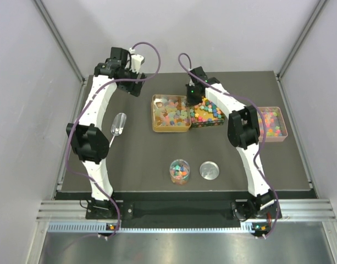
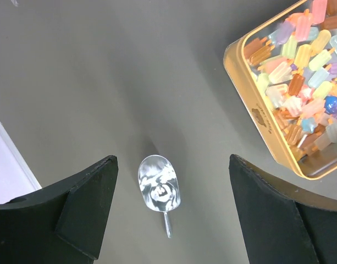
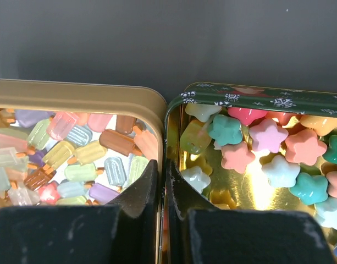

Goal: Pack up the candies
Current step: Move the storage box to the center of the board, then pick up the bottle lid at the center of the board.

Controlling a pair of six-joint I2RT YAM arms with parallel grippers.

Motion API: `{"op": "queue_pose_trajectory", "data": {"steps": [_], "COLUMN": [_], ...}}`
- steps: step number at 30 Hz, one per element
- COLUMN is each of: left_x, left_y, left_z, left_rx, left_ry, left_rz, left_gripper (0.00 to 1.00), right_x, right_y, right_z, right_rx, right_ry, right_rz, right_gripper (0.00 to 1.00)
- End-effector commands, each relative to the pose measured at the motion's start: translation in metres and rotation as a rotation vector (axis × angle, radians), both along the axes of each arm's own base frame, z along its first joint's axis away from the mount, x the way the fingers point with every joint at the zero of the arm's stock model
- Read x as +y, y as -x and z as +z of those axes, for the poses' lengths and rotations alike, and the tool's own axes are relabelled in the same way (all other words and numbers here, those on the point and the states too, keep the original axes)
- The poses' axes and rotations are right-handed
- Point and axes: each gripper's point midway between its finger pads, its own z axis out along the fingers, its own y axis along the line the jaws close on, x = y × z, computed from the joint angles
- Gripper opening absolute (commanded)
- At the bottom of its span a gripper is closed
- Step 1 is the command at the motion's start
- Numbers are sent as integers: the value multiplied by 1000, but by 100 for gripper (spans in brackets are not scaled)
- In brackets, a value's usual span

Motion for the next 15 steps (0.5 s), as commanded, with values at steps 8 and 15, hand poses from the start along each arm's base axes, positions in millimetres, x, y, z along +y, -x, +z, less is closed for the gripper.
{"op": "queue_pose_trajectory", "data": {"steps": [8, 15], "left_x": [5, 13], "left_y": [-10, 3], "left_z": [34, 66], "left_rx": [-103, -169], "left_ry": [-12, 23], "left_rz": [18, 92], "left_gripper": [87, 90], "right_x": [31, -5], "right_y": [-21, 8], "right_z": [100, 191], "right_rx": [-231, -471], "right_ry": [-192, -98], "right_rz": [142, 272], "right_gripper": [65, 79]}}
